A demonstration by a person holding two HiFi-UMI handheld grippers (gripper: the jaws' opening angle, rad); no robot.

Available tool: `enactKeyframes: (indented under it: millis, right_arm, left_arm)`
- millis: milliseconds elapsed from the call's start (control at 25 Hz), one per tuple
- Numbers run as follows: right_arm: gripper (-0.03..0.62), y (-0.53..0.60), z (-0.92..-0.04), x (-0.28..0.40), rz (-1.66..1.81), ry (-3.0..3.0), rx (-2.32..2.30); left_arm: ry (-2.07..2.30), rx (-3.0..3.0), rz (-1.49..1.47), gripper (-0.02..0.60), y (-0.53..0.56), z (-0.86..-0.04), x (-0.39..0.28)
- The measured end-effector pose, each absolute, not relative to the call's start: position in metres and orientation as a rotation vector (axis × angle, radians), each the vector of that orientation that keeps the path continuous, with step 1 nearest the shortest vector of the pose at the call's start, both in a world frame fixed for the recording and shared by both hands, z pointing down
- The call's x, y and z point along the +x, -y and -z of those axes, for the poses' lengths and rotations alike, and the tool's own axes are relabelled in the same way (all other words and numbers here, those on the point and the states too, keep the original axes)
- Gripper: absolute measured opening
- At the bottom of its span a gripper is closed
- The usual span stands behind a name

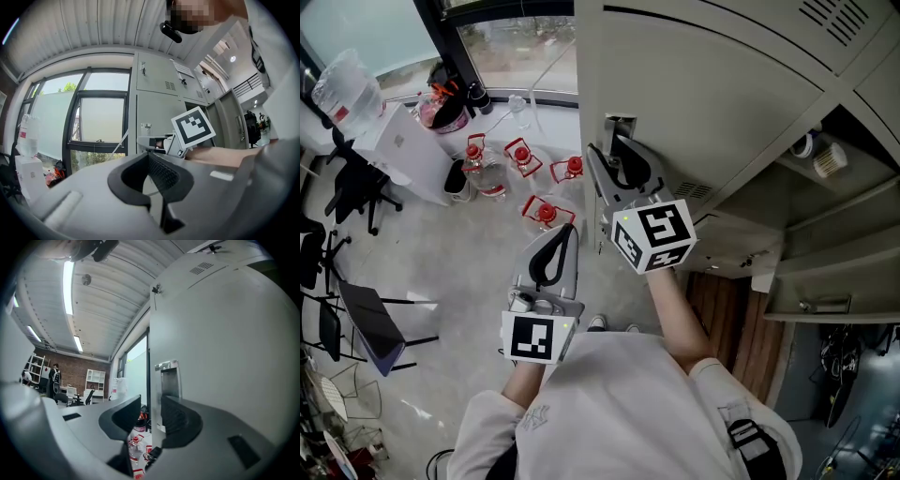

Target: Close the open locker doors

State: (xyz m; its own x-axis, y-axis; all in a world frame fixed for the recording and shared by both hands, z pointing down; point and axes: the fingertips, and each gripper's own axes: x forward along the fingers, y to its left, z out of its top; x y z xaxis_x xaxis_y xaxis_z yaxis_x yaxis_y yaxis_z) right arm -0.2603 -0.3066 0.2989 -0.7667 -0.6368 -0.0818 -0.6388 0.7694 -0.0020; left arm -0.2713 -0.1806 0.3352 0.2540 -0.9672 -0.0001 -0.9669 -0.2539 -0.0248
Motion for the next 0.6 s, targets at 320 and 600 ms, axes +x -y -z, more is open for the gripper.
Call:
enactKeyframes:
  millis: [320,600]
  right_arm:
    - [0.107,0.309,-0.299,-0.258,-0.049,-2.893,-1.005]
    - [0.115,0.299,-0.298,-0.256,-0.022,-2.87,-0.929]
  left_arm:
    - [-1.861,-2.481,0.012,0.008,0.173,-0.329,-0.244]
    - [-1.905,-2.465,0.029,0.008,0.162,-0.332,-0.25]
